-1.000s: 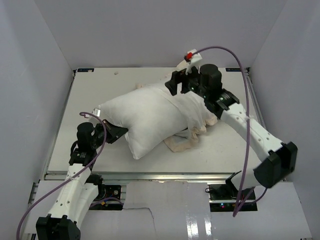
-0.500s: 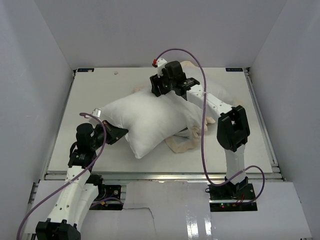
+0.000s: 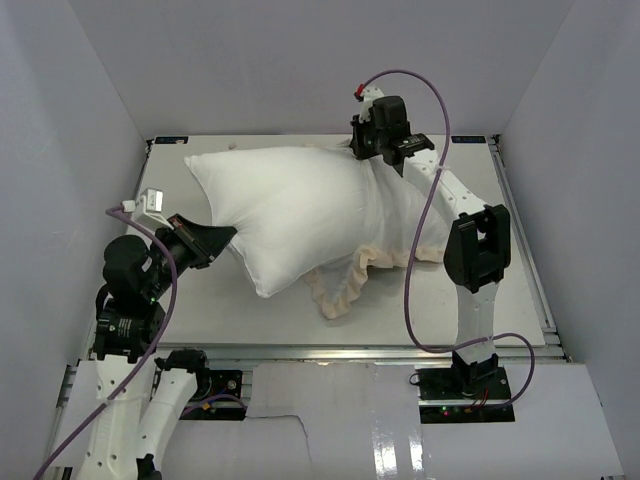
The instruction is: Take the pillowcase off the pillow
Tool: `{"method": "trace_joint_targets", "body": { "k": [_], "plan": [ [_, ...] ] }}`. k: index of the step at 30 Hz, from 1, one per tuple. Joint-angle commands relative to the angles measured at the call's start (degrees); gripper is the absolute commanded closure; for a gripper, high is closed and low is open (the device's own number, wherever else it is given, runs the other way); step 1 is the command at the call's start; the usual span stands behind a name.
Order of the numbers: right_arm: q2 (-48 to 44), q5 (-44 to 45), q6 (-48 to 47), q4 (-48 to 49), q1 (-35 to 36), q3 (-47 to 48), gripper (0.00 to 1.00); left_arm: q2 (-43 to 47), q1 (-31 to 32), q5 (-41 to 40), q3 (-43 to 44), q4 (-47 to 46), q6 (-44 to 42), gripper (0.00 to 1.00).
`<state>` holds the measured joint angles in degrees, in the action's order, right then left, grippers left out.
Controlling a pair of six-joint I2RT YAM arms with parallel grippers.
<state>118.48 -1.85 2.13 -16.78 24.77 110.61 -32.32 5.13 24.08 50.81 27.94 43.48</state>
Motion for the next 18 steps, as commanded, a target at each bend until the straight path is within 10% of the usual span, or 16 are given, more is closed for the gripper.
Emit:
{"method": "trace_joint_targets", "body": {
  "k": [1,12,18],
  "plan": [
    [2.3,9.2,-0.7,0.3,-6.8,2.0,0.92,3.5,-0.3,-5.3,9.0,2.2,-0.9,1.00],
    [4.5,5.6,3.7,3.0,-11.5,-5.4,0.92,5.3,-0.3,-16.3,8.9,3.9,-2.9,1.00],
    [-4.6,-5.8,3.9,3.1,-11.2,-6.8,0.27,1.3,-0.3,-14.6,0.9,-1.4,-2.9,1.00]
  ]
}}
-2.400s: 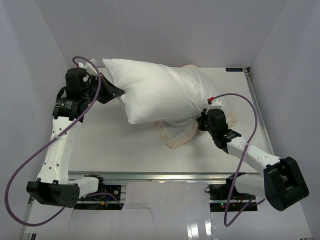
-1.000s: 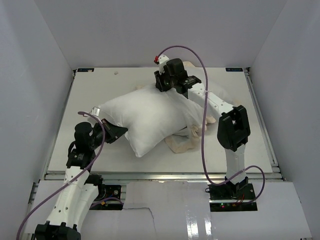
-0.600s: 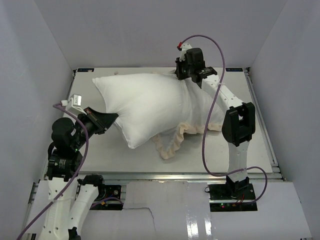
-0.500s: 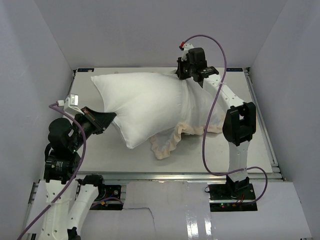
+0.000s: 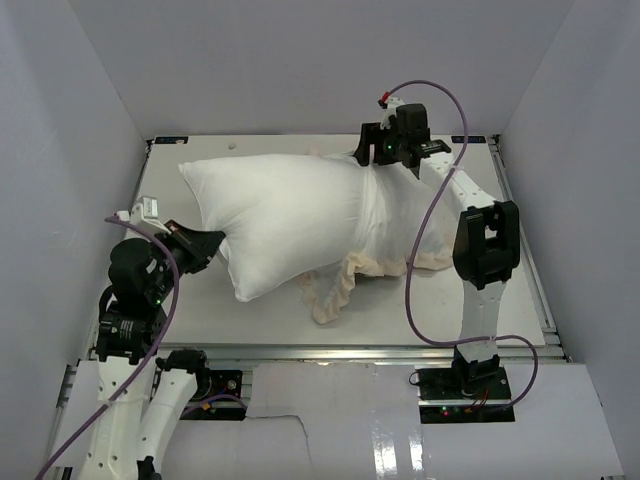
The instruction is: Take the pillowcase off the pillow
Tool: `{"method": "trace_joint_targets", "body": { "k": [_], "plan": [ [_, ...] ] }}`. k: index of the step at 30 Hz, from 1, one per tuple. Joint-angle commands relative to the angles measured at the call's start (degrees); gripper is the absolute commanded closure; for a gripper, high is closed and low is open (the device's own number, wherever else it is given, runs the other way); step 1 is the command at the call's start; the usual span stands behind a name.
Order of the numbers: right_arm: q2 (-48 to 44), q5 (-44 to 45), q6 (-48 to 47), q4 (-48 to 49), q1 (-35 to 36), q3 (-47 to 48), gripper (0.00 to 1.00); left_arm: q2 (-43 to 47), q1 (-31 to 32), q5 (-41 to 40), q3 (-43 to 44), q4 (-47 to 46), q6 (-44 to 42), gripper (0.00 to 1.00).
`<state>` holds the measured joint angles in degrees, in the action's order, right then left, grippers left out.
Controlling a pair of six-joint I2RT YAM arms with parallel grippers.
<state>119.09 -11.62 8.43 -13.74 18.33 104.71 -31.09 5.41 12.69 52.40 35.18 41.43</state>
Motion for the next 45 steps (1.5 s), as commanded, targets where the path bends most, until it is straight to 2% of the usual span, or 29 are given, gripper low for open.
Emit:
{"method": "trace_joint_targets", "body": {
  "k": [1,3,4,5,6,7,11,13,17,22,24,27,30,31,34,36,37,40,41,42,45],
  "plan": [
    [-8.6,2.8,-2.3,-0.2,-4.7,-1.3,0.20,-0.4,-0.6,-3.0,-2.2,-9.3,-0.8,1.00],
    [-13.2,2.7,-0.9,1.4,-4.7,-4.6,0.15,-1.6,-0.6,-1.6,-3.9,-11.4,-1.9,1.00],
    [-19.4,1.1,0.1,4.6,-4.7,-12.8,0.12,-3.7,-0.6,-1.3,-4.6,-11.6,-2.0,1.00],
    [-22.7,0.1,1.8,8.5,-4.6,-17.6,0.04,-4.8,-0.6,-1.2,-6.0,-11.9,-2.0,1.00],
    [-25.4,-0.3,2.5,13.1,-4.6,-21.5,0.02,-5.5,-0.6,-1.0,-7.0,-13.2,-1.8,1.00],
    [-29.6,-0.5,2.7,15.2,-4.6,-26.2,0.02,-6.5,-0.6,-0.4,-8.3,-14.1,-1.6,1.00],
    [-36.5,-1.5,1.2,14.1,-4.6,-29.9,0.08,-7.2,-0.6,-0.2,-13.0,-16.7,-1.2,1.00],
    [-40.4,-3.3,0.5,11.9,-4.6,-30.8,0.10,-7.4,-0.7,-0.5,-13.4,-17.0,-1.1,1.00],
    [-49.6,-7.3,1.1,11.8,-3.5,-40.1,0.10,-8.2,-0.6,0.0,-12.4,-17.3,-0.3,1.00],
    [-63.1,-2.9,0.6,14.8,5.3,-57.1,0.08,-10.3,-0.6,2.9,-11.3,-19.2,1.6,1.00],
    [-65.4,-0.7,0.3,13.8,10.2,-62.7,0.07,-12.4,-0.6,4.9,-10.1,-19.4,2.0,1.00],
    [-68.3,4.7,0.8,14.0,16.3,-67.4,0.02,-14.7,-0.6,6.8,-6.9,-19.4,2.6,1.00],
    [-66.5,9.9,1.5,14.0,21.9,-68.3,0.00,-15.8,-0.6,8.0,-5.3,-20.1,3.1,1.00],
    [-63.6,15.1,1.7,13.3,22.9,-66.9,0.02,-16.5,-0.6,8.5,-4.8,-20.1,3.3,1.00],
    [-58.4,22.6,2.4,10.3,24.9,-64.9,0.08,-17.6,-0.6,8.9,-2.3,-19.5,3.0,1.00],
    [-56.6,24.6,3.3,11.3,25.2,-65.3,0.16,-18.3,-0.6,8.8,-0.6,-18.7,2.9,1.00],
    [-56.2,27.6,3.6,12.1,25.2,-65.8,0.30,-18.6,-0.6,8.8,0.0,-18.5,2.7,1.00],
    [-55.5,32.6,5.0,12.0,25.1,-66.5,0.54,-21.8,-0.6,9.2,5.3,-16.8,2.0,1.00],
    [-55.5,33.9,5.4,12.2,24.9,-67.1,0.87,-25.0,-0.6,9.6,7.7,-14.7,1.1,1.00],
    [-55.5,35.5,6.2,12.1,24.9,-67.3,0.92,-27.0,-0.6,9.8,13.6,-13.3,0.6,1.00],
    [-56.1,38.2,7.1,12.2,23.3,-68.3,0.92,-34.1,-0.7,11.4,25.5,-8.5,-1.0,1.00]
  ]
}}
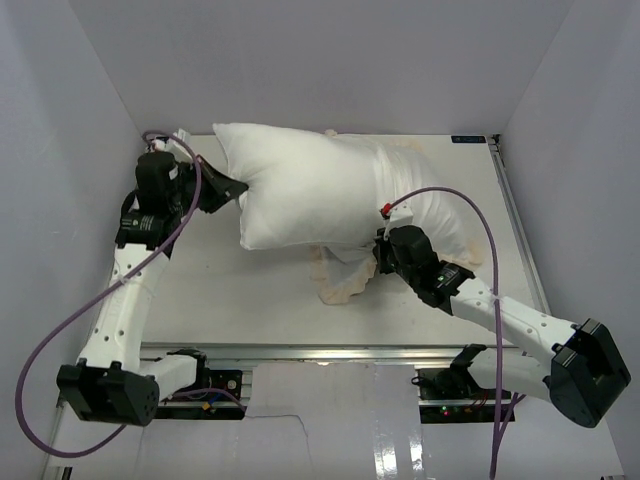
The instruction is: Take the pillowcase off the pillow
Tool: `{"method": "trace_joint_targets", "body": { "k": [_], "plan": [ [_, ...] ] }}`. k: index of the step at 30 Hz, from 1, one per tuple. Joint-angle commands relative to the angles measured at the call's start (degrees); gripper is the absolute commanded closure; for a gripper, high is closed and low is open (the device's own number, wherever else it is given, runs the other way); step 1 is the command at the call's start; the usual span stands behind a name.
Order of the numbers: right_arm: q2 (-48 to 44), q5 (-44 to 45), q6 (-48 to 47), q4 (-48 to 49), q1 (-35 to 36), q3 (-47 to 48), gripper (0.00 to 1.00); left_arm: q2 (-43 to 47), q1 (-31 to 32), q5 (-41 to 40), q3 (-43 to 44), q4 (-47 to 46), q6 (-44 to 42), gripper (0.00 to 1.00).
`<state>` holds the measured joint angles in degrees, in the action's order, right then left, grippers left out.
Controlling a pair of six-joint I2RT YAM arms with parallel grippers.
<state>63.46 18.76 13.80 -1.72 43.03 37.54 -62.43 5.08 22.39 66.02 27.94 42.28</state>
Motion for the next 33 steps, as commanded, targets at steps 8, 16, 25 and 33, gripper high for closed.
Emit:
{"method": "trace_joint_targets", "body": {
  "k": [8,16,25,33],
  "plan": [
    [2.0,6.9,3.2,4.8,-12.5,-6.2,0.92,-9.0,-0.8,2.0,29.5,7.1,-3.1,1.00],
    [5.7,3.9,6.7,12.0,-20.5,-11.5,0.92,-9.7,-1.4,2.2,31.9,8.7,-2.7,1.00],
    [12.9,-3.4,7.2,16.9,-21.3,-12.0,0.92,-5.2,-1.8,4.0,26.8,8.4,-5.5,1.00],
    [-13.3,-14.7,4.7,7.0,-21.1,-9.5,0.37,14.8,-1.8,4.2,-9.6,-7.7,-0.7,1.00]
  ]
}}
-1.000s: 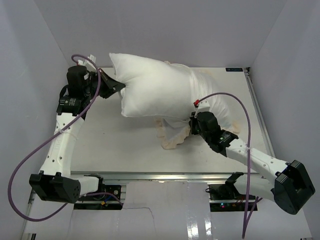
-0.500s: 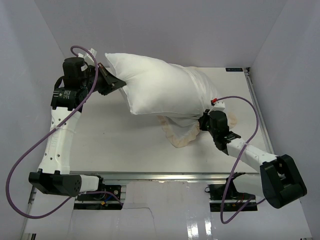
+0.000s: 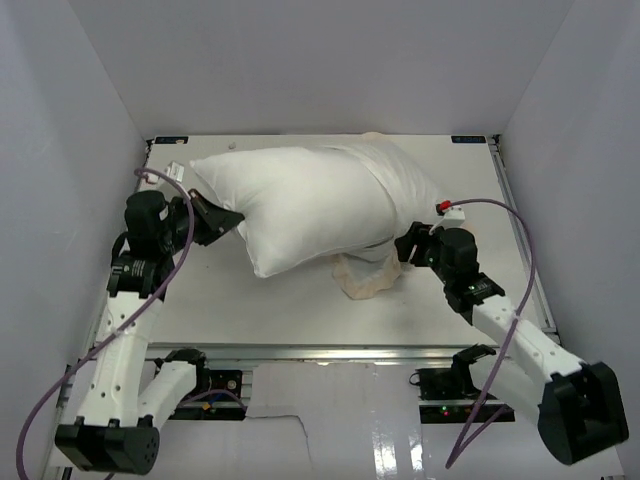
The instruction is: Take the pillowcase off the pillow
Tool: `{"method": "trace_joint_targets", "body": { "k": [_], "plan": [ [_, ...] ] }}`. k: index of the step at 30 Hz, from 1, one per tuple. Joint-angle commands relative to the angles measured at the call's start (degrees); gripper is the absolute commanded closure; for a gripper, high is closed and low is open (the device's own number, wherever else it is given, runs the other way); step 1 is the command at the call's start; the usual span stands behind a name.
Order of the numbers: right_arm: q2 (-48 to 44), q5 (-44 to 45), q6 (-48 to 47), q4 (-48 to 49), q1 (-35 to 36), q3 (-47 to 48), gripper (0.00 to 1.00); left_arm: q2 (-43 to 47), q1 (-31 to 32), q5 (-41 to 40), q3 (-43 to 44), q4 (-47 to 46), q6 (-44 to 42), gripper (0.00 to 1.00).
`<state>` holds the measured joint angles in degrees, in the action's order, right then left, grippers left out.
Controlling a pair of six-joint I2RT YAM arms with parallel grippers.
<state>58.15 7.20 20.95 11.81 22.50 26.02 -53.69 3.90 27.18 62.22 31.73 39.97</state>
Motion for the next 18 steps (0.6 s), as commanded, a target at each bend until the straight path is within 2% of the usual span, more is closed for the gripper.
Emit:
{"method": "trace_joint_targets", "body": {
  "k": [1,3,5,7,8,11,13,14,15,18],
  "plan": [
    [-9.1,-5.4,-2.9,-9.2,-0.2,4.6,0.33,7.3,-0.6,-1.4,-7.8,-11.5,1.2,1.00],
    [-9.7,-10.3,-5.1,-10.8,0.3,7.6,0.29,11.2,-0.6,-1.1,-14.3,-12.9,1.3,1.00],
    [-8.2,-11.5,-5.7,-10.2,1.2,12.4,0.24,15.9,-0.6,0.6,-21.6,-16.2,3.3,1.00],
    [-4.0,-12.7,-6.7,-9.4,2.2,16.4,0.19,18.3,-0.6,2.0,-25.5,-18.3,4.9,1.00],
    [-2.3,-12.6,-7.4,-9.3,2.6,21.7,0.18,19.1,-0.6,2.4,-26.7,-19.1,5.4,1.00],
    [7.3,-13.6,-12.1,-8.1,4.6,30.3,0.09,21.2,-0.5,3.8,-32.3,-21.9,6.6,1.00],
    [17.0,-13.8,-14.6,-10.7,4.9,41.5,0.03,21.0,-0.5,3.7,-33.8,-20.9,4.6,1.00],
    [20.4,-13.4,-17.1,-12.1,5.1,45.8,0.05,21.0,-0.5,3.7,-34.3,-20.8,4.2,1.00],
    [27.4,-12.7,-18.6,-17.2,5.2,54.4,0.07,20.9,-0.5,3.8,-34.5,-20.8,3.7,1.00],
    [39.4,-12.0,-26.2,-23.5,5.7,65.3,0.09,21.2,-0.5,5.3,-35.3,-20.9,3.7,1.00]
  ]
}}
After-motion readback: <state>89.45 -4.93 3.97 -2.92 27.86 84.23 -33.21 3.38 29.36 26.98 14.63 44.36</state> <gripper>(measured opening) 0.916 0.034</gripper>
